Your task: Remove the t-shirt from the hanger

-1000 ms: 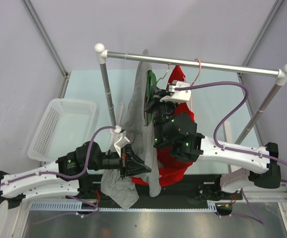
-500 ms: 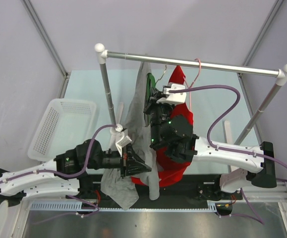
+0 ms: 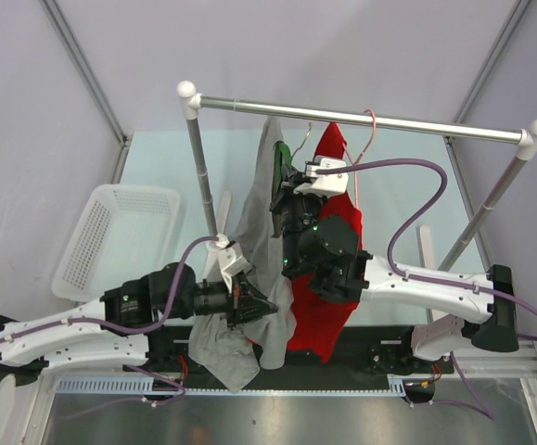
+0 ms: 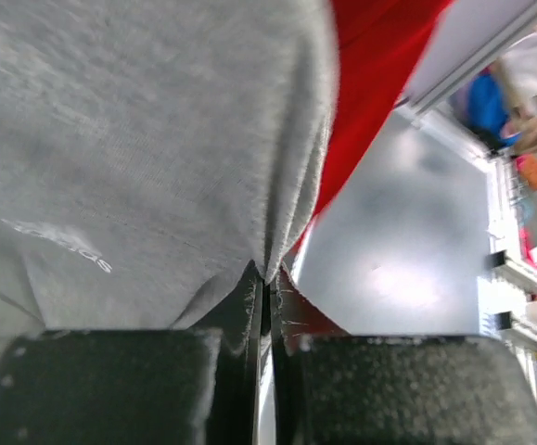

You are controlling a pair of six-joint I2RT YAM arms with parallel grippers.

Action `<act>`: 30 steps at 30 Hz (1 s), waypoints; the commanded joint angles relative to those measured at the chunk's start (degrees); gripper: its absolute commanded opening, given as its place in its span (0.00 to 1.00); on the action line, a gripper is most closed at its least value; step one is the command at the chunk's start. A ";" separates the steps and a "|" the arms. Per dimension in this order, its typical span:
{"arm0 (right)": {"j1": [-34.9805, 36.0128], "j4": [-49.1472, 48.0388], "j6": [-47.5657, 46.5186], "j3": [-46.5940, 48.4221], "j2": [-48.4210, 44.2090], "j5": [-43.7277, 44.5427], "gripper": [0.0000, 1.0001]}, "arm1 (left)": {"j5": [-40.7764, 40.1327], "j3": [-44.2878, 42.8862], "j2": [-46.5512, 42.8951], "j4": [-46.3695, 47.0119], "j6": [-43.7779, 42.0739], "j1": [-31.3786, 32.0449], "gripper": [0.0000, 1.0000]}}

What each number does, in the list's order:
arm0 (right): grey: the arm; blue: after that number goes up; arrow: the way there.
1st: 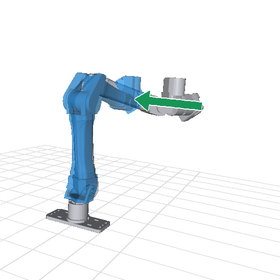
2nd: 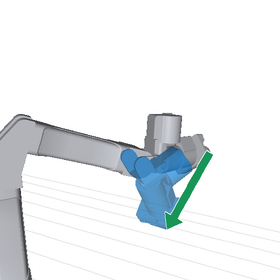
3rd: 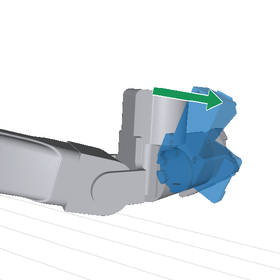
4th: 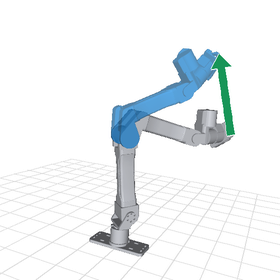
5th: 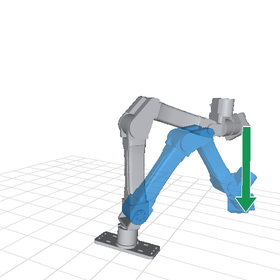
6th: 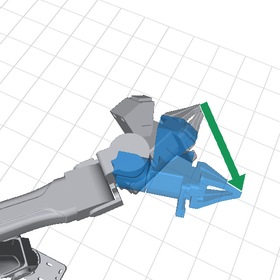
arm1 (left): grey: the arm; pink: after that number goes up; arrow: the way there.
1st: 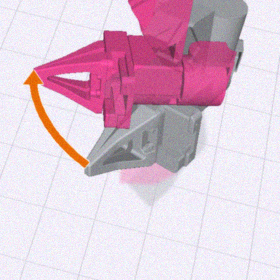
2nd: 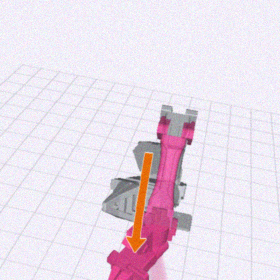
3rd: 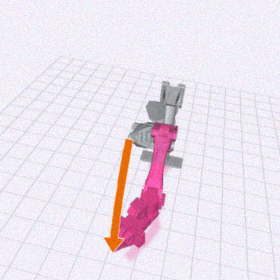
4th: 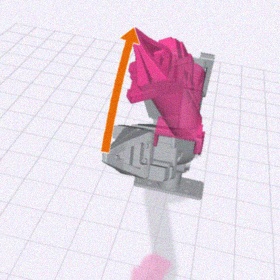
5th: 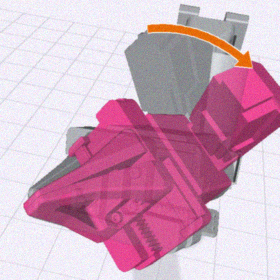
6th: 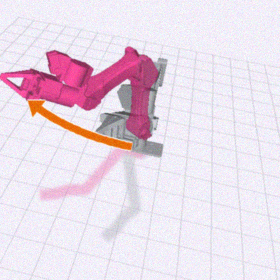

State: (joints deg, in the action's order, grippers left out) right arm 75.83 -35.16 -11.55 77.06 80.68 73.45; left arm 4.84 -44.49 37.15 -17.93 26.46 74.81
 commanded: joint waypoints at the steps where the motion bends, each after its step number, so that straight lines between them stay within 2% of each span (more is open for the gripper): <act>1: 0.10 0.95 6.70 2.92 -3.42 -1.55 0.00 | -2.90 -1.29 -0.40 -0.60 -1.32 0.43 0.20; 2: 0.19 1.92 7.33 2.75 -3.86 -1.90 0.00 | -3.69 -2.17 -0.76 -1.05 -2.71 0.34 0.29; 3: 0.37 2.98 8.29 2.40 -4.91 -2.78 0.00 | -4.05 -4.44 -0.93 -1.40 -3.42 0.34 0.44; 6: 0.37 7.46 11.29 1.43 -7.02 -4.63 0.00 | -4.67 -10.24 -0.85 -3.33 -6.59 0.34 0.63; 9: 0.28 9.84 14.01 0.99 -8.08 -5.60 0.00 | -4.67 -17.35 1.87 -5.87 -8.44 0.34 0.71; 14: 0.28 12.65 15.77 1.69 -8.35 -7.00 0.00 | -4.67 -27.92 9.24 -9.04 -10.02 -0.01 0.74; 16: 0.37 14.75 16.91 2.66 -8.44 -7.35 0.00 | -3.79 -31.96 11.27 -11.24 -10.11 -2.19 0.75; 17: 0.37 15.29 17.35 2.83 -8.35 -7.70 0.00 | -1.79 -33.02 12.15 -11.68 -9.50 -3.86 0.75; 18: 0.37 16.16 18.05 2.92 -8.52 -7.88 0.00 | 4.59 -33.99 13.73 -11.69 -8.97 -5.97 0.75; 19: 0.37 16.52 18.40 3.01 -8.61 -8.06 0.00 | 9.09 -34.08 14.35 -11.25 -7.66 -10.95 0.76; 21: 0.46 17.31 19.02 3.10 -8.79 -8.50 0.00 | 14.73 -34.00 15.84 -10.28 -6.86 -15.89 0.78; 22: 0.37 17.40 19.02 3.19 -8.79 -8.59 0.00 | 17.54 -33.91 16.11 -9.93 -7.12 -16.44 0.78; 30: 0.37 18.72 19.73 3.27 -9.05 -9.38 0.00 | 20.03 -34.34 19.37 -9.92 -11.16 -19.52 0.81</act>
State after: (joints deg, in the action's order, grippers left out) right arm 76.01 -14.31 5.63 77.25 73.41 64.58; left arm 20.64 -77.34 56.38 -27.88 18.02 57.19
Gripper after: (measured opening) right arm 0.049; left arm 0.810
